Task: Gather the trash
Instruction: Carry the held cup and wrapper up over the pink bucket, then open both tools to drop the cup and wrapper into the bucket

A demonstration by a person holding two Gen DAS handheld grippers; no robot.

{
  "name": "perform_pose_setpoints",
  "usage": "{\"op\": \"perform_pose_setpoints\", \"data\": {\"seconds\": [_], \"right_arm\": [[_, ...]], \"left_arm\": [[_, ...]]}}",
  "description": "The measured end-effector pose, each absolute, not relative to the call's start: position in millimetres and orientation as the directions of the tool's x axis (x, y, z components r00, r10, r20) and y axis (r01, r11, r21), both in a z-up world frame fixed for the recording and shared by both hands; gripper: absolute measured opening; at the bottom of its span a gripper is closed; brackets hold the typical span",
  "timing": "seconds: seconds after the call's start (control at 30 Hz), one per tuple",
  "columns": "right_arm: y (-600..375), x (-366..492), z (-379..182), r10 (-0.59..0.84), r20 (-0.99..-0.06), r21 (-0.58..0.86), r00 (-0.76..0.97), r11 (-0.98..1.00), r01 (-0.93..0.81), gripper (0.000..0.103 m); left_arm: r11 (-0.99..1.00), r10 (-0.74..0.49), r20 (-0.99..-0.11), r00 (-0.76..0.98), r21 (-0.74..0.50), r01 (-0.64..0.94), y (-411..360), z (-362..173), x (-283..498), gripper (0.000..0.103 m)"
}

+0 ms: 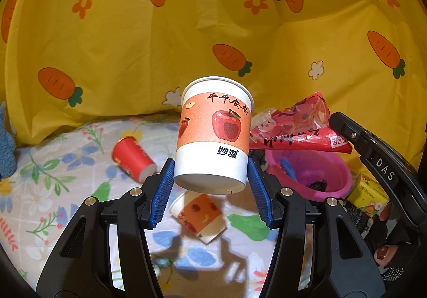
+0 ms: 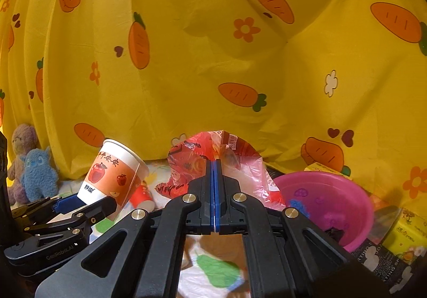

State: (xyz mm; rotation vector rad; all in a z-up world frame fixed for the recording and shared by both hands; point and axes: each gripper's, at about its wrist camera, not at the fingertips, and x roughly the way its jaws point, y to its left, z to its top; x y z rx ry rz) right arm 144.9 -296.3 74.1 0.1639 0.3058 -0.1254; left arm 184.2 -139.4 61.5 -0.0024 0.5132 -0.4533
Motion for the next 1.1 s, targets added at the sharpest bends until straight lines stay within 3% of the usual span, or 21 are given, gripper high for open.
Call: {"op": "perform_pose_setpoints", "data": {"seconds": [0.5, 1.1], "right_arm": [[-393.2, 135.0, 51.3, -0.316, -0.349, 0.161, 0.882, 0.907, 0.389, 0.001], [-443.2, 149.5, 28.2, -0.425, -0.375, 0.177, 0.824, 0.84, 0.513, 0.001]], "left_arm": [[0.76, -0.614, -0.482, 0.625, -0.147, 0.633, -255.8, 48.5, 207.3, 0.054], [0.684, -0.663, -0.567, 0.489, -0.191, 0.704, -334.1, 1.7, 232.2, 0.054]]}}
